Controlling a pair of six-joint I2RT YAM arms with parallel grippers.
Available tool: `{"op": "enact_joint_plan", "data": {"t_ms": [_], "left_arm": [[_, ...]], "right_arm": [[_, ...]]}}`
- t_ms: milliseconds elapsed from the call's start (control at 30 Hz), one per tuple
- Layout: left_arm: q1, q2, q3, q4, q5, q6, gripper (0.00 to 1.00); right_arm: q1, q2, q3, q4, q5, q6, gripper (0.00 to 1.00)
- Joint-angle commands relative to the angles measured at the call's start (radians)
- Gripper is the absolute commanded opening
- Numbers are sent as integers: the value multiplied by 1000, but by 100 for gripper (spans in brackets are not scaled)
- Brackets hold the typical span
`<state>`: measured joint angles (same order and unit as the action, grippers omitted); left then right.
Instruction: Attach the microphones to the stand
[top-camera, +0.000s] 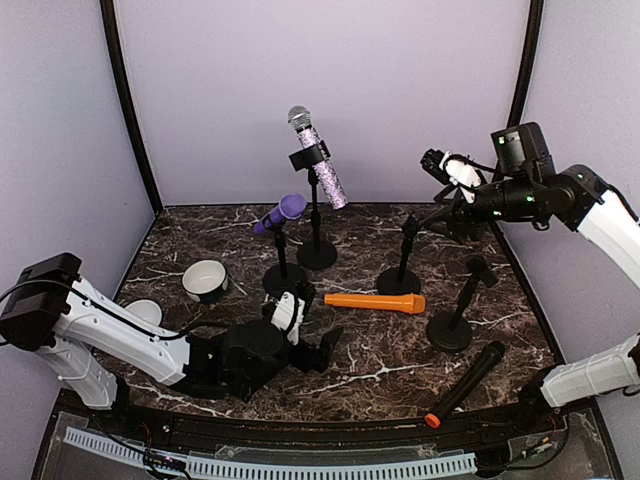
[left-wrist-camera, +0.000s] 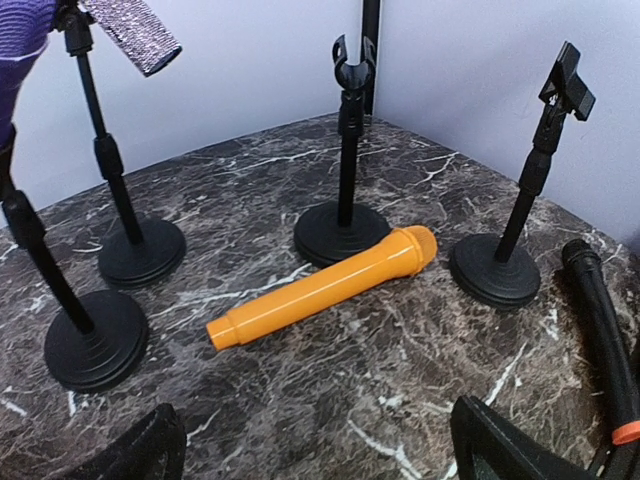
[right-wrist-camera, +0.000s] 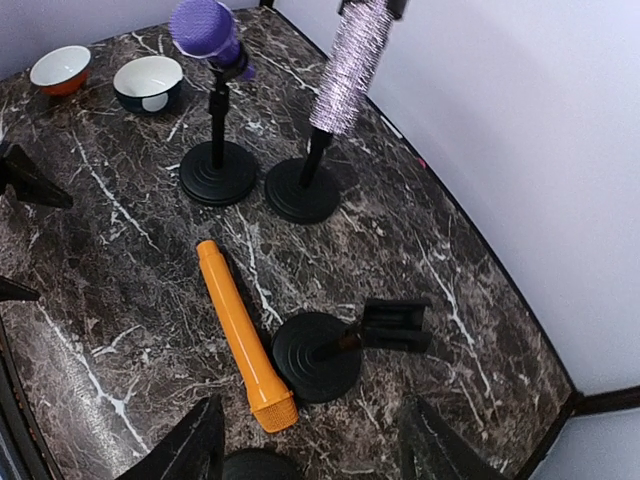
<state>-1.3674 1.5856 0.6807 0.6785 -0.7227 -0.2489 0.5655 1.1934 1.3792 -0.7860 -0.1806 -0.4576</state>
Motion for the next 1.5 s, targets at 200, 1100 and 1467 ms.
{"op": "enact_joint_plan", "data": {"t_ms": [200, 1100, 1467], "left_arm": [[47, 70, 134, -66, 221, 4, 92], [47, -8, 18, -95, 162, -149, 91], [47, -2, 30, -107, 147, -156, 92]], "right_arm": [[-275, 142, 20, -39, -216, -24, 60], [-200, 480, 107, 193, -180, 35, 68], [-200, 451, 115, 245, -110, 68, 40]]}}
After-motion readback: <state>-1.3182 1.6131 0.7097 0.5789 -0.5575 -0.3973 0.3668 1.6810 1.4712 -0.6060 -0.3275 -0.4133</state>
